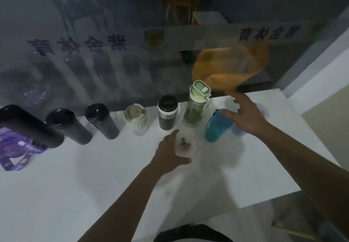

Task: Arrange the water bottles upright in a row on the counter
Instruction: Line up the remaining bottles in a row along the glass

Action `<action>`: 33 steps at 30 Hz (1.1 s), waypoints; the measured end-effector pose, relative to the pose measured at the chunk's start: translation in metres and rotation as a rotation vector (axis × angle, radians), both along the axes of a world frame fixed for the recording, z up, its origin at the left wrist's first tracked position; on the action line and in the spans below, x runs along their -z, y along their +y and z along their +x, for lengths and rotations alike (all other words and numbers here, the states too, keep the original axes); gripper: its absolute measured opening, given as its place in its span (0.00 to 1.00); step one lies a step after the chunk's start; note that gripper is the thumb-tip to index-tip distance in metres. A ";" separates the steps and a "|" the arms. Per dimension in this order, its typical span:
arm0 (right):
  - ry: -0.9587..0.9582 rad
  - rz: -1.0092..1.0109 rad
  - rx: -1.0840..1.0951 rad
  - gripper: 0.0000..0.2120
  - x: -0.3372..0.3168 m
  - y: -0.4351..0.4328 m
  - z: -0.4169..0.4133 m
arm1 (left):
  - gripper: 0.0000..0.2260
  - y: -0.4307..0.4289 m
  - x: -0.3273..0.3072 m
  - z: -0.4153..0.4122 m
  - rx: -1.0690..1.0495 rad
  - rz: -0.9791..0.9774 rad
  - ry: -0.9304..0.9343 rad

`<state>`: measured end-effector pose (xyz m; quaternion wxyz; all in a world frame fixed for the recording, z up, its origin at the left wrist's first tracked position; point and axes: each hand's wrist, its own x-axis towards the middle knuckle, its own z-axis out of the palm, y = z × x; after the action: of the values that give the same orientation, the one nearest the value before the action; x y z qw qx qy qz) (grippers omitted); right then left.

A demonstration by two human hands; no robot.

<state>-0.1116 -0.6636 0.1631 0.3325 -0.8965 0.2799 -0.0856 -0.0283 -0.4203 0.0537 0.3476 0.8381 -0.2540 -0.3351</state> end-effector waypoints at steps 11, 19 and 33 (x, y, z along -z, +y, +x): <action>0.140 -0.002 0.023 0.23 0.010 -0.019 -0.062 | 0.42 -0.025 0.015 -0.014 -0.087 0.046 -0.126; 0.462 -0.305 -0.460 0.42 0.046 -0.057 0.000 | 0.36 -0.038 0.020 -0.027 -0.170 0.045 -0.150; 0.378 -0.237 -0.643 0.32 0.049 -0.128 0.073 | 0.24 -0.094 0.021 -0.089 -0.455 0.007 -0.179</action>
<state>-0.0382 -0.7913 0.1145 0.1788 -0.9707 0.0292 0.1580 -0.1173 -0.5146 0.0327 0.3872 0.9013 -0.0875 -0.1735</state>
